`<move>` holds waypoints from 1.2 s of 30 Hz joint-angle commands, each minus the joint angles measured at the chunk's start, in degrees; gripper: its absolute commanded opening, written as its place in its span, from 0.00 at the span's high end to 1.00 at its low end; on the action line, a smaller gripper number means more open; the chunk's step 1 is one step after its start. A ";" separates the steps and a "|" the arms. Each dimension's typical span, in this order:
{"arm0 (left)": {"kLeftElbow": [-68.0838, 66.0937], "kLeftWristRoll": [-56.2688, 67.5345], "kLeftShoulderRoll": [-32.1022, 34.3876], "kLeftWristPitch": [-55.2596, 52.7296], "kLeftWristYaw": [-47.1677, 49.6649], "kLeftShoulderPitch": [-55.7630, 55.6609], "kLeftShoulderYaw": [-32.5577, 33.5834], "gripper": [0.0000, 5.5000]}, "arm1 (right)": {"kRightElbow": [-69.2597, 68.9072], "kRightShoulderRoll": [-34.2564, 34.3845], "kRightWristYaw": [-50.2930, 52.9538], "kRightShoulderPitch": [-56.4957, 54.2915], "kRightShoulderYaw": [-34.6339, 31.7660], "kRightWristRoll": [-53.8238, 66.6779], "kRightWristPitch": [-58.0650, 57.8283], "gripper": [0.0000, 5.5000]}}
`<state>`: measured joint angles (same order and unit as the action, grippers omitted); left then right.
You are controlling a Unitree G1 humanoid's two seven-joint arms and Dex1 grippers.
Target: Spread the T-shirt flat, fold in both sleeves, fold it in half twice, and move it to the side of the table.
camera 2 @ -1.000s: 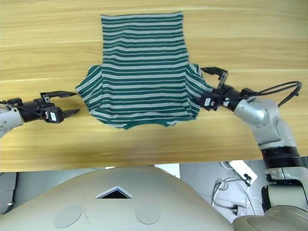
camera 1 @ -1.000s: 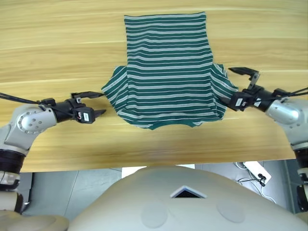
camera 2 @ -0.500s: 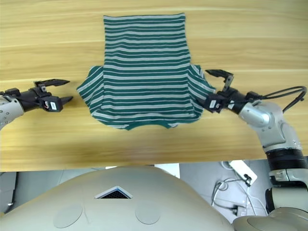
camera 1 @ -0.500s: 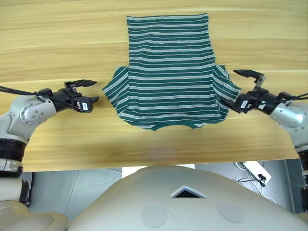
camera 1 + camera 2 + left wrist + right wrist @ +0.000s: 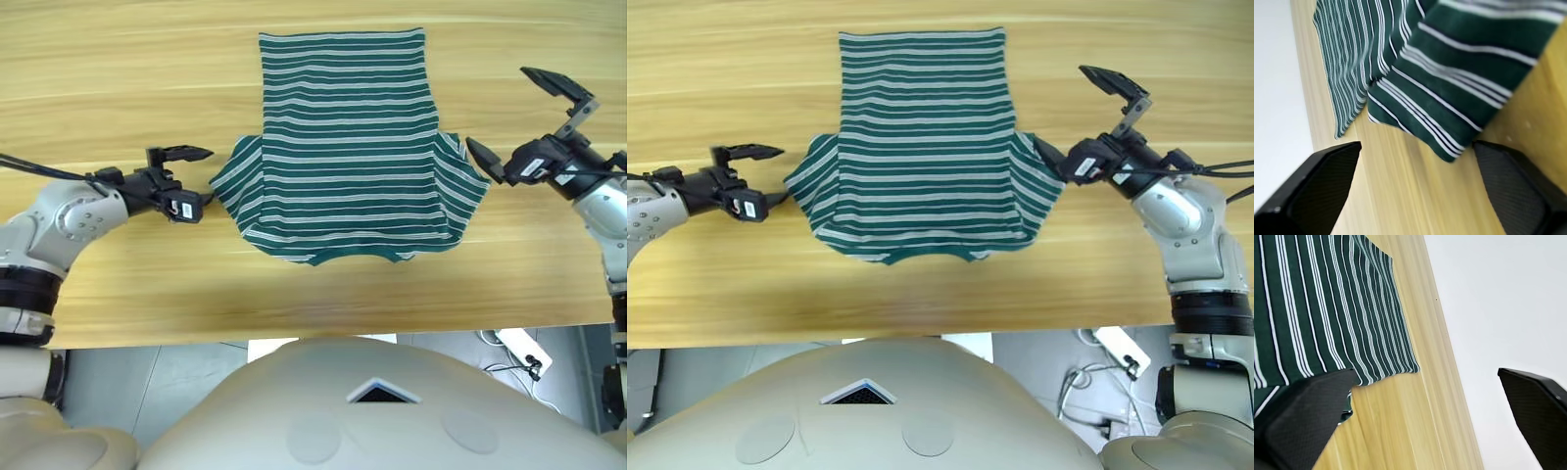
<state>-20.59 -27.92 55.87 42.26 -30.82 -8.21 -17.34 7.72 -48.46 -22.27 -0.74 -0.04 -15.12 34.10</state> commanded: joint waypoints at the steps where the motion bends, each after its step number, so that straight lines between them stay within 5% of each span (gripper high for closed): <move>1: -1.22 -3.18 -1.13 -0.17 -3.18 2.24 -4.27 0.29 | -1.13 0.04 -0.62 0.10 -0.74 0.37 -0.36 0.02; 24: 1.08 -4.68 -1.63 -4.20 -2.40 -0.53 -4.21 1.00 | -0.93 0.18 -0.97 1.07 0.48 -1.12 -0.33 0.02; 36: 0.90 -5.60 -2.98 -4.12 1.32 -0.34 -2.96 1.00 | -1.19 0.52 -0.60 2.07 0.54 -1.22 -0.08 0.02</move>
<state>-18.56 -31.90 53.13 38.54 -30.13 -8.82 -20.04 6.92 -48.15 -22.54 1.28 0.41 -15.71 33.85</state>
